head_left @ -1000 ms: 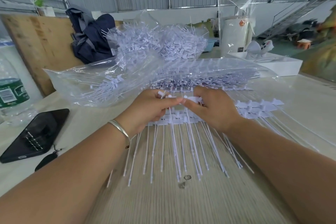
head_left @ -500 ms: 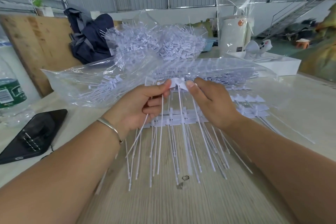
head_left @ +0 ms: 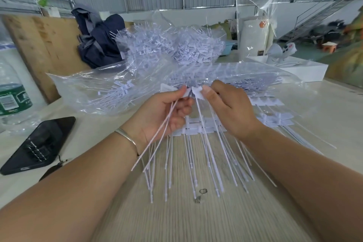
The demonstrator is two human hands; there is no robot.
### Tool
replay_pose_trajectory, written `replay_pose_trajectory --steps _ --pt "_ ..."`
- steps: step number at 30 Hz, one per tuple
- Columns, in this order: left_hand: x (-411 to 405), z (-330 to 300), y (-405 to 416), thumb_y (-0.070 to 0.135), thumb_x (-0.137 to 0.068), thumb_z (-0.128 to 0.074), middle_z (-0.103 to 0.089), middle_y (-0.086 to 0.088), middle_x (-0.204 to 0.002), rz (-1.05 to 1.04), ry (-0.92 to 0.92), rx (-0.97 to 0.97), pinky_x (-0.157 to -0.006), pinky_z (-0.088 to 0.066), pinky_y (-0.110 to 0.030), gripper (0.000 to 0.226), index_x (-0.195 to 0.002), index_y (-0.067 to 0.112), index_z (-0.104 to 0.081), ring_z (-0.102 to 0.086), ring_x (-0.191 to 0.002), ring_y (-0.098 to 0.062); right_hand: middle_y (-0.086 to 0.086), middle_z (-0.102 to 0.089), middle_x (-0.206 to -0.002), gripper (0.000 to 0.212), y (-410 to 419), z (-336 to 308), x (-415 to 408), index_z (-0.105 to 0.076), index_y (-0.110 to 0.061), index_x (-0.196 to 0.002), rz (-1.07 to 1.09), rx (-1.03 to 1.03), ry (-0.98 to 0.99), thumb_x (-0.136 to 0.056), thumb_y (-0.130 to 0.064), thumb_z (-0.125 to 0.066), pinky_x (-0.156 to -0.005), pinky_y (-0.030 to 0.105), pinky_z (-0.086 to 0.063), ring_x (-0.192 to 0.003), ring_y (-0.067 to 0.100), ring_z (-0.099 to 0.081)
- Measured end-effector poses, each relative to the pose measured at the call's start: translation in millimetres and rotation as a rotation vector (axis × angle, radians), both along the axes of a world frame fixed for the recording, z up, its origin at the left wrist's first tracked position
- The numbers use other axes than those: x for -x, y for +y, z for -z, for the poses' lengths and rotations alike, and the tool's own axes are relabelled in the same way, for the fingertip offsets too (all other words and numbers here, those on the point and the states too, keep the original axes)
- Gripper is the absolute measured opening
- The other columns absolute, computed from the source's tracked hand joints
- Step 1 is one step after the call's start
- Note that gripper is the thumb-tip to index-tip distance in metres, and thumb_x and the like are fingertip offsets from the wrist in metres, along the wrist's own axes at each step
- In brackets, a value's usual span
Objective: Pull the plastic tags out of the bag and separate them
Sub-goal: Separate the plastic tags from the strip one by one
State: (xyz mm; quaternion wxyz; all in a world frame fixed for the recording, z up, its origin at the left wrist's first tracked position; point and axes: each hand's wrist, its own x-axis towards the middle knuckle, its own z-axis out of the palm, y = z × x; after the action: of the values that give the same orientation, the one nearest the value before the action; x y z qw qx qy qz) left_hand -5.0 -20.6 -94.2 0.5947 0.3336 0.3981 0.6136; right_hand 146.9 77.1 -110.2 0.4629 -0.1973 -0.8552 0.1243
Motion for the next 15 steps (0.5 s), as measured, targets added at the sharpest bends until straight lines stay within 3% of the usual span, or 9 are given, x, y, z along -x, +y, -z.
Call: replay_pose_trajectory --steps 3,7,10,12,13,15 --pt "2.6 1.6 2.4 0.03 -0.09 -0.055 -0.062 -0.004 -0.062 -0.139 -0.013 0.076 -0.038 -0.044 -0.016 0.022 -0.078 0.012 -0.053 -0.055 -0.045 -0.01 -0.004 -0.036 -0.056 0.043 4.6 0.1 -6.7 -0.036 -0.019 -0.067 0.027 0.055 0.002 -0.096 -0.051 -0.038 -0.054 0.034 -0.029 -0.053 0.013 -0.037" --pt "3.9 2.5 1.0 0.034 -0.093 -0.053 -0.032 0.008 -0.052 -0.128 0.066 0.097 -0.03 -0.018 -0.011 0.029 -0.072 0.021 -0.037 -0.026 -0.034 -0.002 -0.007 -0.037 -0.058 0.034 10.8 0.6 -10.0 -0.035 -0.023 -0.067 -0.011 0.182 0.008 -0.098 -0.031 -0.048 -0.058 0.035 -0.03 -0.057 0.011 -0.036" --pt "2.8 1.5 1.5 0.016 -0.087 -0.063 -0.024 0.009 -0.051 -0.181 0.177 0.076 -0.03 -0.012 -0.012 0.03 -0.059 0.022 -0.052 -0.019 -0.036 -0.001 -0.006 -0.036 -0.059 0.032 8.1 -0.1 -8.1 -0.032 -0.027 -0.064 -0.063 0.159 -0.036 -0.092 -0.03 -0.048 -0.058 0.036 -0.03 -0.059 0.014 -0.036" --pt "3.9 3.4 3.3 -0.003 -0.087 -0.06 -0.027 0.01 -0.046 -0.279 0.208 0.1 -0.03 -0.012 -0.013 0.051 -0.04 0.017 -0.057 -0.02 -0.033 -0.002 -0.006 -0.033 -0.059 0.03 5.7 -0.1 -6.4 -0.028 -0.028 -0.062 -0.061 0.096 -0.1 -0.086 -0.032 -0.046 -0.057 0.035 -0.027 -0.059 0.014 -0.033" --pt "5.8 4.6 3.8 -0.006 -0.087 -0.059 -0.027 0.009 -0.044 -0.321 0.202 0.117 -0.029 -0.012 -0.013 0.055 -0.037 0.017 -0.056 -0.02 -0.032 -0.002 -0.006 -0.031 -0.058 0.029 5.2 0.3 -5.6 -0.026 -0.029 -0.061 -0.05 0.056 -0.136 -0.084 -0.031 -0.044 -0.058 0.035 -0.026 -0.06 0.016 -0.032" --pt "9.8 6.0 4.3 -0.001 -0.09 -0.058 -0.028 0.008 -0.045 -0.354 0.167 0.155 -0.028 -0.012 -0.013 0.042 -0.052 0.018 -0.053 -0.02 -0.031 -0.002 -0.008 -0.032 -0.059 0.026 5.6 1.3 -4.4 -0.027 -0.03 -0.061 -0.034 0.004 -0.187 -0.082 -0.029 -0.042 -0.06 0.032 -0.025 -0.063 0.019 -0.034"
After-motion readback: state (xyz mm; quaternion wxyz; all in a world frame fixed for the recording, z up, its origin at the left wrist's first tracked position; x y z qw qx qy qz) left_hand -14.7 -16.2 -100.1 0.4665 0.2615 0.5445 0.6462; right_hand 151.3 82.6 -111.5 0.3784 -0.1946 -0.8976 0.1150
